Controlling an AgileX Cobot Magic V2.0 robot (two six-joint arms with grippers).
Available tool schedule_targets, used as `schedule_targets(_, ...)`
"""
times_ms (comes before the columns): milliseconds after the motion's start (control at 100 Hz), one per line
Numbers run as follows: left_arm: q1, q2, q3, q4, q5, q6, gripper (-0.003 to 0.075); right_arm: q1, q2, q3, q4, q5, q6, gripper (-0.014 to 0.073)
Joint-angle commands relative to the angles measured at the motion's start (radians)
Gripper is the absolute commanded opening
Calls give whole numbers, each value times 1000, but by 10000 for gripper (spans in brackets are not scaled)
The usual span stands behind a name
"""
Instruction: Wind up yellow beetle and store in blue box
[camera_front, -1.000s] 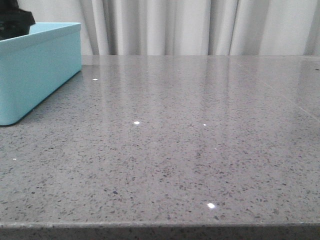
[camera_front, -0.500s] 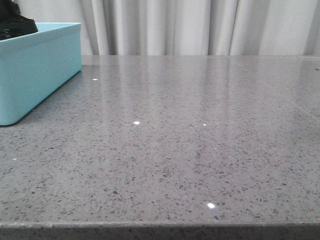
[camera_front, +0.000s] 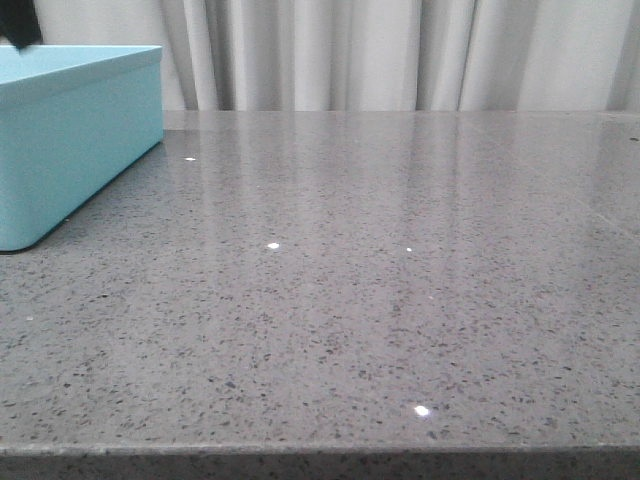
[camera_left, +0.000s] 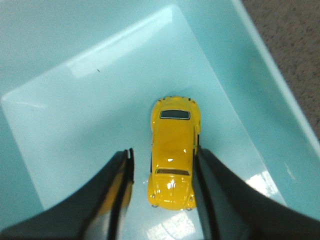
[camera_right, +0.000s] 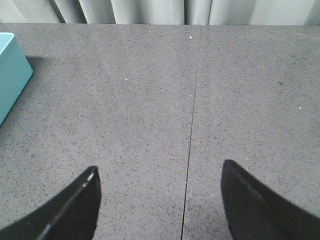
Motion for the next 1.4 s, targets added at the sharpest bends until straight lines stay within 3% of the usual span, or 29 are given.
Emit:
schedule_targets(0,2,-111,-26,-16,-36,-1,171,0,-37,14,-31,-71,-14,409)
schedule_targets(190,2,-241,-24,-29,-15,-1,-20,0,-96,84,-31,-70,-14,94)
schedule_targets(290,2,-307,-4,-34,4,-1,-19,0,-131,117,-43,-72,-14,-20)
schedule_targets(380,2,-376,42,-48,-7,-1,-19,0,-172,161,-69,-86,-14,-72)
schedule_targets(570,2,-543,235,-60,-94,-6,-19,0,-273,283,-84,-155,-14,-69)
schedule_targets(1020,2,-975,871,-215,-483,-14,-19,0,-455,560,-84,-336,-14,-69)
schedule_targets(1390,2,-1219,1204,-262,-564,-14,-19,0,-535,752,-84,-566,-14,-69)
